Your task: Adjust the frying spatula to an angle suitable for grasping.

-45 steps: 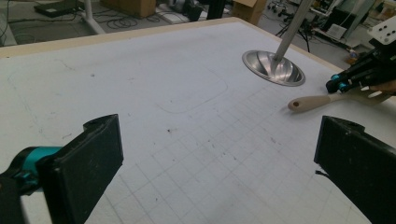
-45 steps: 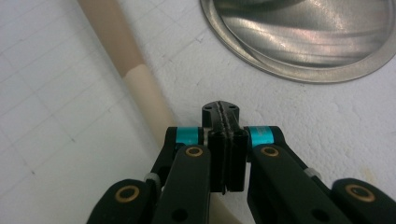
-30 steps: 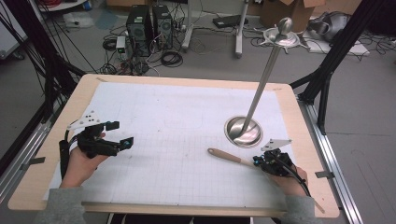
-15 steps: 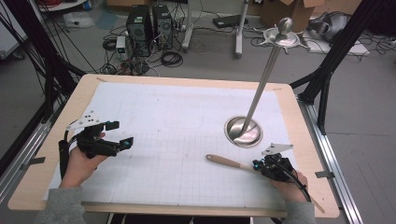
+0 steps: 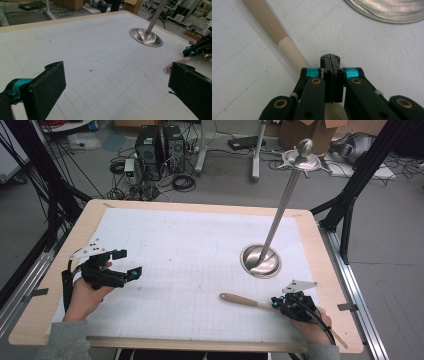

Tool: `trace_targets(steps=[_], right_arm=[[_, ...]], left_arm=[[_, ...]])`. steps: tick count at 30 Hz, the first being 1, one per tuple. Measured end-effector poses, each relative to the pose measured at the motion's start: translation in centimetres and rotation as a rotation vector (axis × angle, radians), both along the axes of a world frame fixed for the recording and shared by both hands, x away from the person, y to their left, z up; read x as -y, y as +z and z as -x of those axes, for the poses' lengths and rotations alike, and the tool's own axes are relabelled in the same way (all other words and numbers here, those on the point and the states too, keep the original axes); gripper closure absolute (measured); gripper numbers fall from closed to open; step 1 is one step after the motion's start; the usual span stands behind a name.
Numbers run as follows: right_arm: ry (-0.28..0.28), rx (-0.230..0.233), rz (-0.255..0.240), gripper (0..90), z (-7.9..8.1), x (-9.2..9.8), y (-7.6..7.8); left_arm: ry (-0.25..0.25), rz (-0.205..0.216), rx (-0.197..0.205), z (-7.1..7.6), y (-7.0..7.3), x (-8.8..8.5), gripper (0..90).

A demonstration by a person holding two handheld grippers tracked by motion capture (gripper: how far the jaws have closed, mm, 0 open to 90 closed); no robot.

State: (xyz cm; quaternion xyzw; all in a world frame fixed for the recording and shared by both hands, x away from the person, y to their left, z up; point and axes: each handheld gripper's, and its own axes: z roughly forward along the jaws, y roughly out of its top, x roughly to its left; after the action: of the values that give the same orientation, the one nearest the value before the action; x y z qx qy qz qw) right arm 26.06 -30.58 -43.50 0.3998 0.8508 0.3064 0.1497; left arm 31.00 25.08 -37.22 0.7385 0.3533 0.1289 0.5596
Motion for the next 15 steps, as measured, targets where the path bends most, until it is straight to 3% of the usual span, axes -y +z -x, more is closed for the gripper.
trace_targets(steps=[10,12,15], right_arm=[[0.002,-0.005,-0.013,90.0,0.54,0.19,0.02],[0.018,0.011,-0.073,90.0,0.51,0.33,0.05],[0.029,0.039,-0.119,90.0,0.62,0.3,0.55]], left_arm=[[-0.002,0.0,0.0,-0.02,-0.03,0.08,1.7],[-0.005,-0.003,0.001,-0.03,0.0,0.18,1.8],[-0.003,-0.003,0.001,-0.03,0.03,0.22,1.7]])
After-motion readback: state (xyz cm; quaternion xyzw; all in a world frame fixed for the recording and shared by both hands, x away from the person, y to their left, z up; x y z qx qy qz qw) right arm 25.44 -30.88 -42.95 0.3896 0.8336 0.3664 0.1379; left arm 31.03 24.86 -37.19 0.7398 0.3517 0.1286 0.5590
